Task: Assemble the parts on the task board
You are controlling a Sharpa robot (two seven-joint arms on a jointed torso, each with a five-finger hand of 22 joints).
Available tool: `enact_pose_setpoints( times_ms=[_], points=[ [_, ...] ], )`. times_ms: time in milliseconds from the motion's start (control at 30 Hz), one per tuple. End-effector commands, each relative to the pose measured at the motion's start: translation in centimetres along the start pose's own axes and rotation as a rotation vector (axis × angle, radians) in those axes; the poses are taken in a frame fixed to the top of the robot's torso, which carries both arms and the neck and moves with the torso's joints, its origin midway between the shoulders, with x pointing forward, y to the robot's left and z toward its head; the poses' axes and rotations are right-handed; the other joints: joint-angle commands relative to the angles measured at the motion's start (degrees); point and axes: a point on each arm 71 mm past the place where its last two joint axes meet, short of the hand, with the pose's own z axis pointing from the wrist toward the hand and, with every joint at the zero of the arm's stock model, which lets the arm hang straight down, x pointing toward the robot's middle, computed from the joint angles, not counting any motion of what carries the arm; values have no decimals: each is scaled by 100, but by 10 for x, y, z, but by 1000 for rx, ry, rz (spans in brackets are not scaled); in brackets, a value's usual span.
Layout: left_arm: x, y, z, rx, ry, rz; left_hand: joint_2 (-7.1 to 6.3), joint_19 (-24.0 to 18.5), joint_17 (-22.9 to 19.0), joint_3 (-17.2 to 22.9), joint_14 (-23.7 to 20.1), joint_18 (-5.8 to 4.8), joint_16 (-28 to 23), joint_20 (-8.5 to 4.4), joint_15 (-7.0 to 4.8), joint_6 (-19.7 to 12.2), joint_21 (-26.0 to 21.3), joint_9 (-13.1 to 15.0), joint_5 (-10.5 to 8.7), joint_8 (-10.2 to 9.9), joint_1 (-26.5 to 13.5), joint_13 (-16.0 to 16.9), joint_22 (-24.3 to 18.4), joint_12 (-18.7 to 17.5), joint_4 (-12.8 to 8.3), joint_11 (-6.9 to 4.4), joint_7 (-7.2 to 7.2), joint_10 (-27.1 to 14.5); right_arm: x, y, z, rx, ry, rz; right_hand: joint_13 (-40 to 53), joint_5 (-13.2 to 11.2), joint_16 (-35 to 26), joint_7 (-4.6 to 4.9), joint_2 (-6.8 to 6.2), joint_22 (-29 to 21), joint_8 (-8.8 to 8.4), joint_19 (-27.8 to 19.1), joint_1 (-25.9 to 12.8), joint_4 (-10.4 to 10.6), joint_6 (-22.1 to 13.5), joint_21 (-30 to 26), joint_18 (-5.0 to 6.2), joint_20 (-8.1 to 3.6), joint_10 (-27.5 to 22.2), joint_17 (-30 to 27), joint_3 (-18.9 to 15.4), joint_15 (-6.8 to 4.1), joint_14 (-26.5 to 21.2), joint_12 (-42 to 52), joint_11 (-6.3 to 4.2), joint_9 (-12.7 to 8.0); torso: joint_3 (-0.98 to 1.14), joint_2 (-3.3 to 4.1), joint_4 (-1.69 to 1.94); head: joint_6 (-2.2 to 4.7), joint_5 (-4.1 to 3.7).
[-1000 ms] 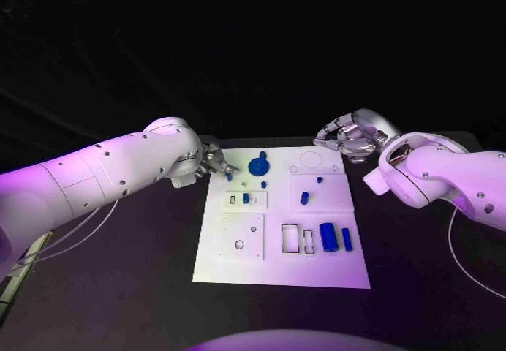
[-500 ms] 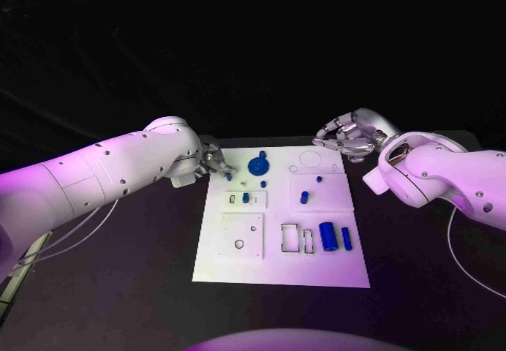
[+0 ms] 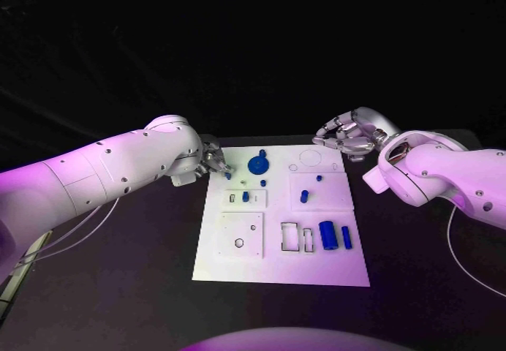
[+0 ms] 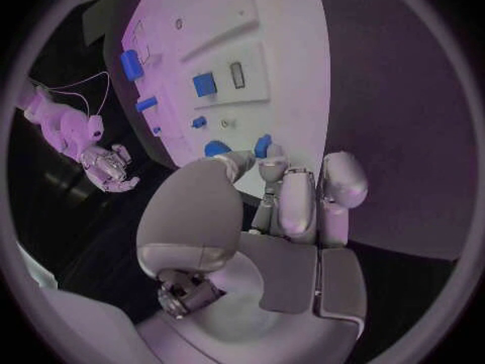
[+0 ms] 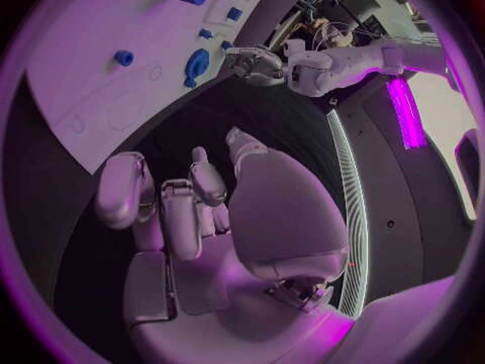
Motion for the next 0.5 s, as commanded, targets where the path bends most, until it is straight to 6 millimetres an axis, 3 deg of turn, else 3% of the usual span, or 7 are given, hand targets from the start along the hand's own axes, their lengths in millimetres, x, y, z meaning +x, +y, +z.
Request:
enact_pose_setpoints(
  times_ms=[33,133,200,267,500],
  points=[
    [2,-3,0,18,18,1,6,34,-11,261,30,7,28,-17,-39,18,34,30,24,107,266,-11,9,19,-116,-69,-58,0,0,0,0,-4,2,-8,-7,32,-25,17,8,-2,39,-47,-65,-1,-43,-17,98,-4,-44,348,-38,-38,329,-18,-10,5,1,2,-1,-11,2],
    [3,-4,0,26,25,-10,-21,38,-12,629,32,5,28,-42,-76,6,43,161,20,307,528,-10,26,23,-316,-108,-102,25,1,0,0,-4,2,-8,-7,40,-27,16,13,-5,45,-48,-66,-3,-45,-23,98,-5,-43,345,-40,-39,329,-18,-11,7,-2,-1,-1,-16,4],
    [4,-4,0,32,36,-26,-108,86,-18,1152,32,-13,25,-68,-93,-87,96,375,-41,559,753,125,117,113,-628,-121,-102,140,1,1,0,-6,2,-8,-15,53,-34,15,16,-18,51,-58,-58,-10,-47,-44,103,-5,-49,331,-39,-40,326,-25,-12,10,2,2,-1,-18,17],
    [4,-4,-1,35,45,-44,-202,105,-20,1472,34,-18,26,-65,-73,-150,127,508,-57,706,650,156,162,148,-697,-111,-89,186,1,1,0,-7,2,-8,-19,58,-40,14,16,-31,54,-67,-51,-15,-49,-62,107,-6,-52,321,-38,-40,323,-28,-13,11,6,4,-1,-21,9],
    [5,0,-4,42,62,-98,-285,135,-19,1747,35,-29,29,-66,-88,-173,166,607,-42,816,558,232,223,215,-815,-121,-97,247,1,1,0,-9,1,-8,-19,62,-44,14,15,-38,57,-72,-46,-17,-50,-73,109,-6,-53,314,-38,-40,321,-29,-13,12,-1,-3,2,-42,0]
  ],
)
